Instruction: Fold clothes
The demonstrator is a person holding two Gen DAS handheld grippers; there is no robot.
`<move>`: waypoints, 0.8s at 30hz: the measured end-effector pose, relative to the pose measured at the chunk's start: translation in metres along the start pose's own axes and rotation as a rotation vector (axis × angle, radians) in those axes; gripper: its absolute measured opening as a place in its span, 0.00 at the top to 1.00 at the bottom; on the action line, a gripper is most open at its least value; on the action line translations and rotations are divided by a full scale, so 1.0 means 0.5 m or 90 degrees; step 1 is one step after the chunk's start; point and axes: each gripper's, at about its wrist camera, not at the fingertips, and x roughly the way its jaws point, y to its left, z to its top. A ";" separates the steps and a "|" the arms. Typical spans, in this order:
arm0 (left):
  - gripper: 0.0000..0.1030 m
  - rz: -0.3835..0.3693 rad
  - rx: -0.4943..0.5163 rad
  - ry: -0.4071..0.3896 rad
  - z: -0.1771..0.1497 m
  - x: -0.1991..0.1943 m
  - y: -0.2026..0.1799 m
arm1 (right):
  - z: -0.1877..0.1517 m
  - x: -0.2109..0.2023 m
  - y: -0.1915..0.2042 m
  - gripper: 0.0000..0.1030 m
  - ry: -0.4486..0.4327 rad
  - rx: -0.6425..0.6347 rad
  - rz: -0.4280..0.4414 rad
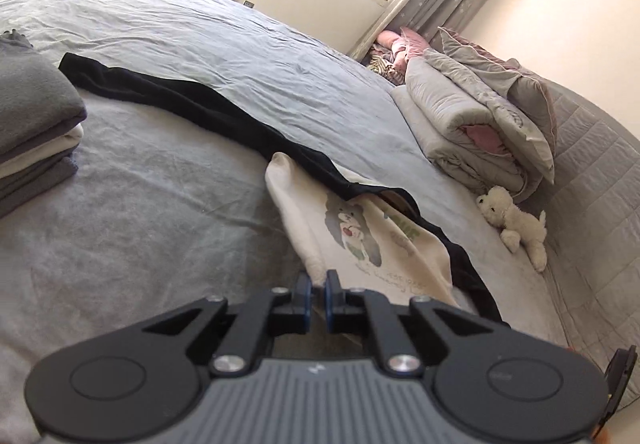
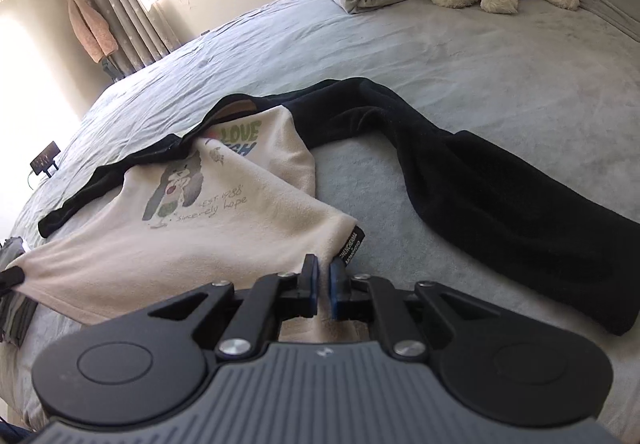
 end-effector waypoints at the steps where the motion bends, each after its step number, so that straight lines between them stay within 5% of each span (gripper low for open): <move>1: 0.94 0.005 -0.001 0.002 -0.014 -0.013 0.003 | 0.001 -0.006 -0.005 0.93 0.001 0.004 0.010; 9: 0.94 0.021 -0.003 0.031 -0.086 -0.056 0.028 | -0.030 -0.106 0.001 0.94 -0.077 -0.030 0.108; 17: 0.94 0.002 0.015 0.043 -0.103 -0.111 0.018 | -0.078 -0.184 -0.018 0.94 -0.121 0.052 0.092; 24: 0.93 -0.011 0.048 0.079 -0.122 -0.144 0.004 | -0.066 -0.261 -0.001 0.99 -0.152 0.010 0.037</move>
